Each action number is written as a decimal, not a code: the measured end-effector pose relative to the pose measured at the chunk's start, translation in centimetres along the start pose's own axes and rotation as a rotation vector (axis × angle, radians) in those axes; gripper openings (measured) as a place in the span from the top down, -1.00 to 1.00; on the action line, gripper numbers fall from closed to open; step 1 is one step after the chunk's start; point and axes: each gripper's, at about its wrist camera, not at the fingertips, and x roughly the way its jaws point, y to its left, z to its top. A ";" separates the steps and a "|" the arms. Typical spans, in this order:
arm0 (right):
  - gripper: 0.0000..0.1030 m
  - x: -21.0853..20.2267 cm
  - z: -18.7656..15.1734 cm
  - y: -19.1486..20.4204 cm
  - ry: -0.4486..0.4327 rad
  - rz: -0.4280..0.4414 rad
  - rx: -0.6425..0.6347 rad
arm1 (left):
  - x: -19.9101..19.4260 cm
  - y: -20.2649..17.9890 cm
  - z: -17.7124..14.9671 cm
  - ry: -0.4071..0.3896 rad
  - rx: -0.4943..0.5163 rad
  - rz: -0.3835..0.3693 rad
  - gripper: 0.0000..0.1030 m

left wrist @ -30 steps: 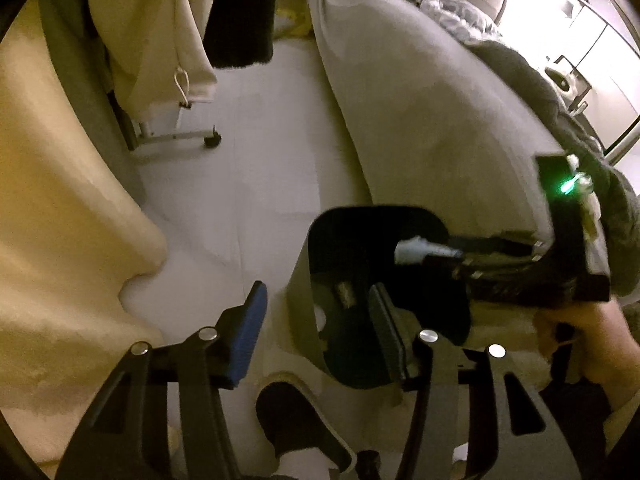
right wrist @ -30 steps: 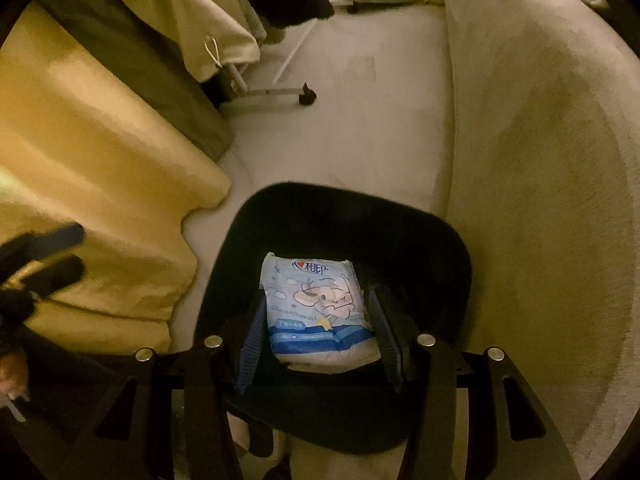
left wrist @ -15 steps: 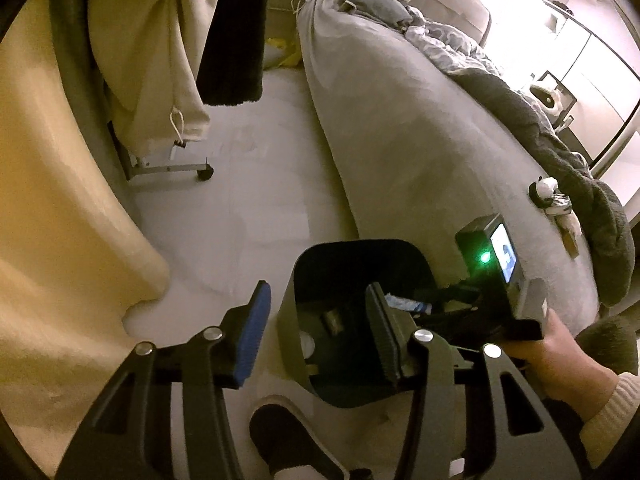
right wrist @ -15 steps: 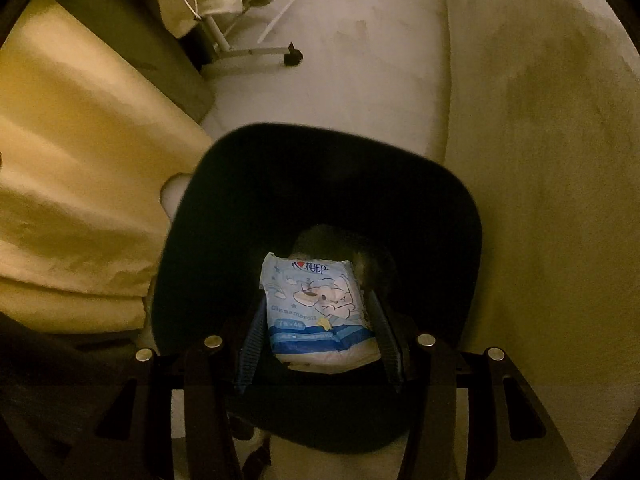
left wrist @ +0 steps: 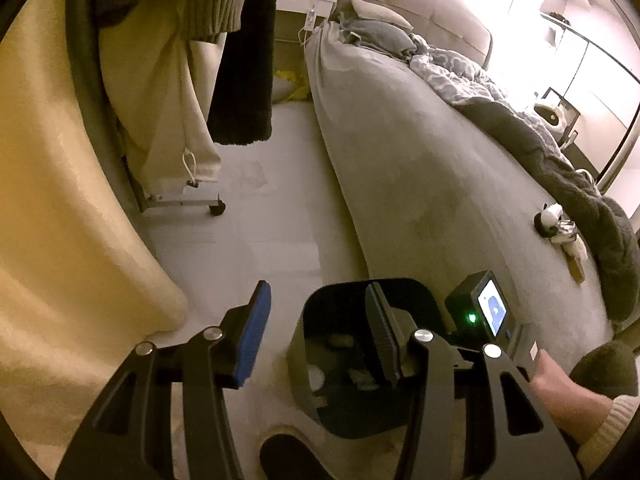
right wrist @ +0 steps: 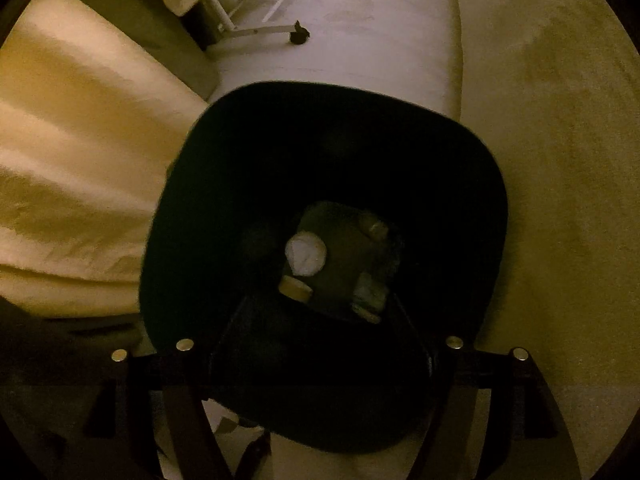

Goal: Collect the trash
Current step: 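Move both tools back from the bin toward the bed, then move right tool to tan cardboard tape ring while left tool approaches black curved handle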

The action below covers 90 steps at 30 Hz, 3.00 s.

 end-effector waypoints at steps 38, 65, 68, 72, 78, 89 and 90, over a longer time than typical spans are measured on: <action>-0.85 -18.0 -4.4 -4.6 -0.576 -0.051 -0.094 | -0.4 -13.5 5.5 -0.245 0.075 -0.183 -0.63; -0.85 -24.2 -11.8 -16.9 -0.753 -0.285 0.185 | 4.9 -23.2 4.6 -0.179 0.219 -0.236 -0.63; -0.85 -24.5 -12.6 -17.7 -0.760 -0.299 0.198 | 5.9 -24.1 4.4 -0.166 0.271 -0.221 -0.63; -0.85 -24.6 -13.3 -18.9 -0.756 -0.299 0.222 | 7.1 -25.5 4.1 -0.138 0.310 -0.246 -0.63; -0.85 -24.4 -14.5 -19.9 -0.751 -0.293 0.247 | 8.6 -27.6 3.6 -0.100 0.355 -0.271 -0.63; -0.85 -23.4 -15.8 -22.1 -0.724 -0.248 0.302 | 11.6 -30.3 2.6 -0.042 0.427 -0.272 -0.63; -0.85 -23.2 -15.9 -22.3 -0.719 -0.242 0.305 | 11.7 -30.5 2.6 -0.040 0.430 -0.275 -0.63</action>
